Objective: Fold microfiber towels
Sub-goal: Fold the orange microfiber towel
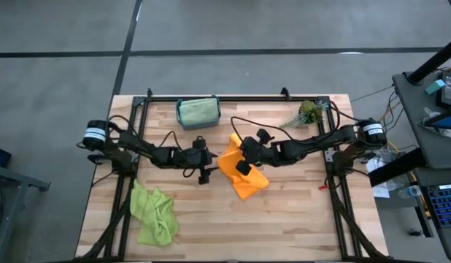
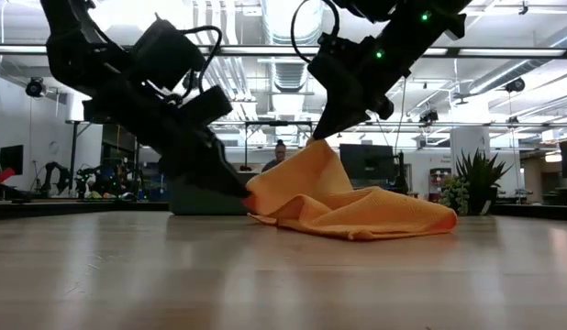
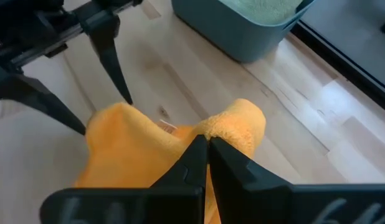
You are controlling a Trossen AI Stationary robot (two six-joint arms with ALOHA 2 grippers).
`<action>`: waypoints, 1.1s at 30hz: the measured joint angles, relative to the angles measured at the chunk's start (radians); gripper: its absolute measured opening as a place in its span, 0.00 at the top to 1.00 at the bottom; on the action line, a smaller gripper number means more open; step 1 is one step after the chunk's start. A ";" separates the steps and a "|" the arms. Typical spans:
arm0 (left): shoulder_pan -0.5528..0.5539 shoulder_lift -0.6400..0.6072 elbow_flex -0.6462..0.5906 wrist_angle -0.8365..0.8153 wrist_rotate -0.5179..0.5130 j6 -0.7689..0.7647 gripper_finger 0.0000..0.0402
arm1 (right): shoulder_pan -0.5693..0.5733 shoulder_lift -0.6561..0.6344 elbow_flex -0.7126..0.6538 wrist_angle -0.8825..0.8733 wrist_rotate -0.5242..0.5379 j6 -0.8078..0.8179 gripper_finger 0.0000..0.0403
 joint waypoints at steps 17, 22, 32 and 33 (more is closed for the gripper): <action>0.000 -0.087 0.061 0.092 -0.023 -0.007 0.99 | 0.002 -0.040 0.075 -0.097 -0.017 0.037 0.81; 0.000 -0.210 0.066 0.073 -0.026 -0.028 1.00 | 0.012 -0.080 0.167 -0.292 -0.015 0.087 0.65; 0.000 -0.310 0.063 0.065 -0.052 -0.048 1.00 | 0.161 -0.132 0.213 -0.371 -0.022 0.146 0.50; 0.000 -0.310 0.063 0.065 -0.053 -0.052 1.00 | 0.183 -0.128 0.211 -0.371 -0.022 0.138 0.50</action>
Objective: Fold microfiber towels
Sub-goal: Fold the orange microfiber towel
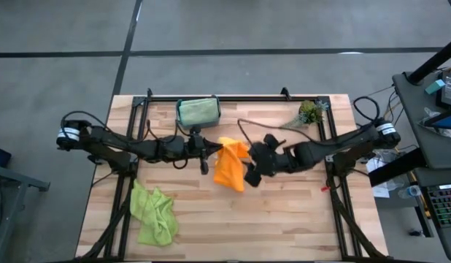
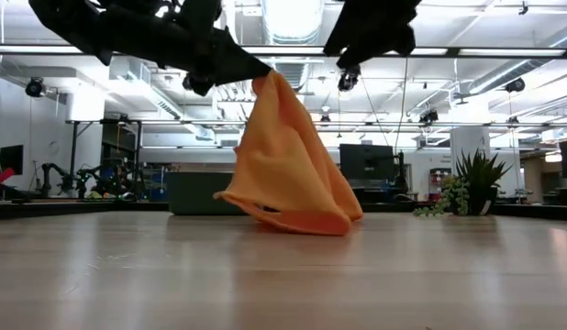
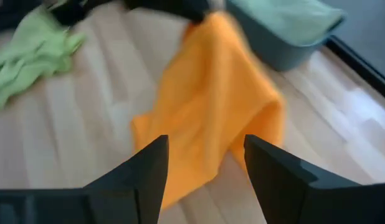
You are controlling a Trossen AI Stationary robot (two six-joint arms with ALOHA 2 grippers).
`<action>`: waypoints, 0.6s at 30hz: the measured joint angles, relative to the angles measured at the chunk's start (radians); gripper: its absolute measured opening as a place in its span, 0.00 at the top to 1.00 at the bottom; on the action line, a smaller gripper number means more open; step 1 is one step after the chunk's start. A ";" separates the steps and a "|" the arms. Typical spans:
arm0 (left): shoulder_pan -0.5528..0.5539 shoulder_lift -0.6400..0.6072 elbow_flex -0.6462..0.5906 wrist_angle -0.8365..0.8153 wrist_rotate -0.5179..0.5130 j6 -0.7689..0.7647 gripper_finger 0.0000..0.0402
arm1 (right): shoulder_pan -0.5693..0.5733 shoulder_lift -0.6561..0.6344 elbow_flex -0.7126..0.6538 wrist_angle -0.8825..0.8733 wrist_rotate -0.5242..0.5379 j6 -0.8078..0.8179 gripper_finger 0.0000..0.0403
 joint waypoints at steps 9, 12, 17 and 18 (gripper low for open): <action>0.000 0.000 -0.002 -0.008 -0.003 -0.019 1.00 | 0.141 0.180 -0.064 0.238 0.007 -0.139 0.50; 0.000 0.000 -0.002 -0.009 -0.003 -0.019 1.00 | 0.140 0.278 -0.073 0.339 0.016 -0.204 0.50; 0.000 0.000 -0.002 -0.009 -0.003 -0.019 1.00 | 0.119 0.434 -0.048 0.440 0.132 -0.372 0.52; 0.000 0.000 -0.002 -0.009 -0.003 -0.018 1.00 | 0.114 0.461 -0.039 0.443 0.157 -0.412 0.52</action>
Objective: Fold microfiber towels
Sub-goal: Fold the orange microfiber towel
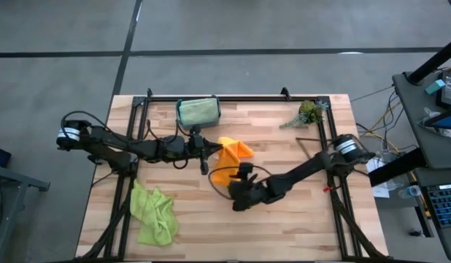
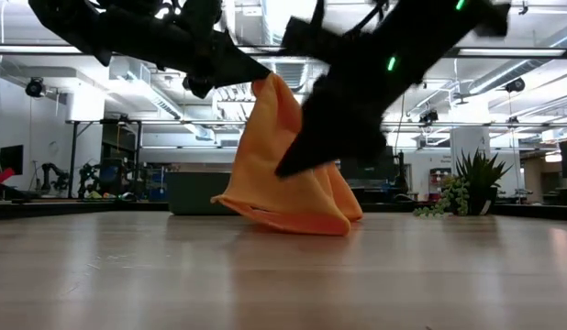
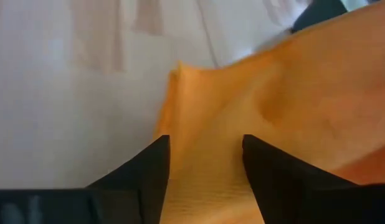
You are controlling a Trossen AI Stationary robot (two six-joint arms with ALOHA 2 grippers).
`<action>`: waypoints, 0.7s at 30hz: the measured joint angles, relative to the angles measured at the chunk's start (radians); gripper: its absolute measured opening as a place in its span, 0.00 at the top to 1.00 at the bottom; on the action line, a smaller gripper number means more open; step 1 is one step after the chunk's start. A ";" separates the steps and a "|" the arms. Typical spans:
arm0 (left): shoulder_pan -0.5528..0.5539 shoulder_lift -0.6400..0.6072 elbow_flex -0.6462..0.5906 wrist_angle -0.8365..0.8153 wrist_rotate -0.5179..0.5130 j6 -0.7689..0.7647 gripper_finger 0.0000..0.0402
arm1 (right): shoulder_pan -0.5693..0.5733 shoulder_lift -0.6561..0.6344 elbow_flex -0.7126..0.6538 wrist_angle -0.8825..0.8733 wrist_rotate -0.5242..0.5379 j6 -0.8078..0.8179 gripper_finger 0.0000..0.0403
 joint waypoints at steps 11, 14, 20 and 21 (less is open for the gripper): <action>0.000 0.000 0.030 0.003 0.000 0.052 1.00 | -0.040 0.120 0.096 0.001 0.038 -0.105 0.61; 0.000 0.000 0.042 0.003 0.012 0.052 1.00 | -0.045 0.122 0.099 -0.030 0.108 -0.064 0.65; 0.000 -0.008 0.043 -0.005 0.019 0.060 1.00 | -0.014 0.087 0.106 -0.149 0.292 -0.012 0.88; 0.000 -0.009 0.043 -0.003 0.020 0.061 1.00 | -0.004 0.076 0.107 -0.175 0.316 -0.003 0.93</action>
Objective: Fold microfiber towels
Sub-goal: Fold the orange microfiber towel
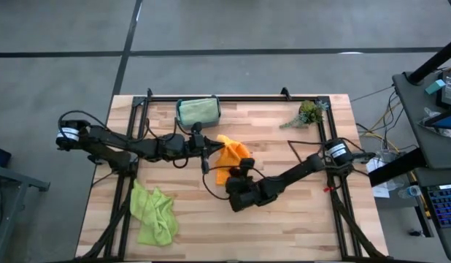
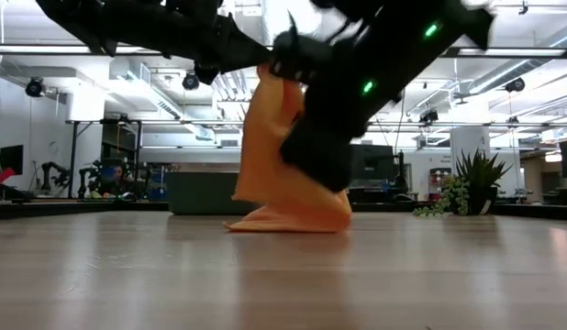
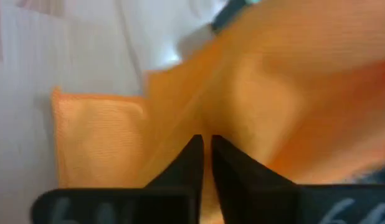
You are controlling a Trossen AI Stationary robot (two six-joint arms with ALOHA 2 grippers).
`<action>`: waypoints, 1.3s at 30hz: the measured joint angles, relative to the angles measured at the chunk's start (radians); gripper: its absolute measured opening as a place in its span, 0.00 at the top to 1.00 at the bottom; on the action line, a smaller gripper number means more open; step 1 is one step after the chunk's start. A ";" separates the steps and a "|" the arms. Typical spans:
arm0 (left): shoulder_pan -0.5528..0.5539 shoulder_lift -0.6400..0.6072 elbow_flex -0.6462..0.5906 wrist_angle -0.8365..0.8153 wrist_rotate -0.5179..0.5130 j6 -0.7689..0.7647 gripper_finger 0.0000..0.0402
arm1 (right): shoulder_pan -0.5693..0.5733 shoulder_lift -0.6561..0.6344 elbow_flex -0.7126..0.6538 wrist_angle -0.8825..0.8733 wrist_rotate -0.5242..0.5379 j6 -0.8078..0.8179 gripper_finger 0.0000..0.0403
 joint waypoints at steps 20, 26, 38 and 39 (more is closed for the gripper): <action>0.007 -0.006 -0.008 -0.123 -0.090 0.024 1.00 | 0.066 -0.297 -0.047 -0.325 -0.044 0.383 0.97; 0.007 0.004 -0.010 -0.154 -0.099 0.026 1.00 | 0.043 -0.295 -0.176 0.000 -0.215 0.278 0.86; 0.015 0.059 -0.003 -0.137 -0.102 0.044 1.00 | -0.096 -0.295 -0.427 0.684 -0.352 0.090 0.68; 0.015 0.061 -0.003 -0.139 -0.102 0.044 1.00 | -0.106 -0.295 -0.428 0.683 -0.354 0.090 0.67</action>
